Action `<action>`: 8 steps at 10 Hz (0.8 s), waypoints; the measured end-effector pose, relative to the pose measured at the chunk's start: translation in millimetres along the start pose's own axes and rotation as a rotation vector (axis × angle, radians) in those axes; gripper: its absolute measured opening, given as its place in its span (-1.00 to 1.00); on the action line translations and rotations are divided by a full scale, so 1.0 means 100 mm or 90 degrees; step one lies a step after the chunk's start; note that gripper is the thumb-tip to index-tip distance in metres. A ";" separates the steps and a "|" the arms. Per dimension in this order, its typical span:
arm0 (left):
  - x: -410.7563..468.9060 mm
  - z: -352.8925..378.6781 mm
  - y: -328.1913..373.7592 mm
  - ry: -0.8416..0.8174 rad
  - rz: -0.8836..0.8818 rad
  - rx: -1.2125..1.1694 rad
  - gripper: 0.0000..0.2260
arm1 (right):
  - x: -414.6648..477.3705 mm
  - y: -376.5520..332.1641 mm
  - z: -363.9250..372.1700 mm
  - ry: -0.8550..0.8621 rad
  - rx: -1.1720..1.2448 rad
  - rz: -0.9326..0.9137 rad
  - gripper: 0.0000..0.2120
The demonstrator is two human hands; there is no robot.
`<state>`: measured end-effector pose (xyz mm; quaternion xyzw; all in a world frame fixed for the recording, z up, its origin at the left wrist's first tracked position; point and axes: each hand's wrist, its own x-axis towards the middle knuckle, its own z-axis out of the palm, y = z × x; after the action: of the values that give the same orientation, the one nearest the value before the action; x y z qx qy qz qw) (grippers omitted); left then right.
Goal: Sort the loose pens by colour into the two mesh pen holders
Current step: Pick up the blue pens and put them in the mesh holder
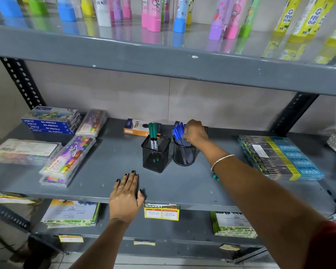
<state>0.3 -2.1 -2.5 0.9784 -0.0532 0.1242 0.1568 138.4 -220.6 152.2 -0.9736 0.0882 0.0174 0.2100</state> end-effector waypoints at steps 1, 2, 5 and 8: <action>0.01 -0.01 0.01 0.004 0.003 -0.001 -0.50 | 0.12 0.16 -0.15 0.005 0.038 0.038 -0.70; 0.02 -0.01 0.01 0.001 0.003 0.000 -0.50 | 0.20 0.37 -0.35 0.068 0.050 0.091 -0.76; 0.01 -0.02 0.03 0.010 0.004 -0.004 -0.51 | -0.26 1.24 -0.16 -0.021 -0.166 0.131 -0.69; 0.01 -0.03 0.03 0.002 0.002 0.001 -0.50 | -0.36 1.33 0.04 -0.009 -0.231 0.148 -0.71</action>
<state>-0.1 -4.4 0.9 0.9783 -0.0546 0.1258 0.1555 79.2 -332.5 97.2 -0.9785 0.1940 0.0635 0.0284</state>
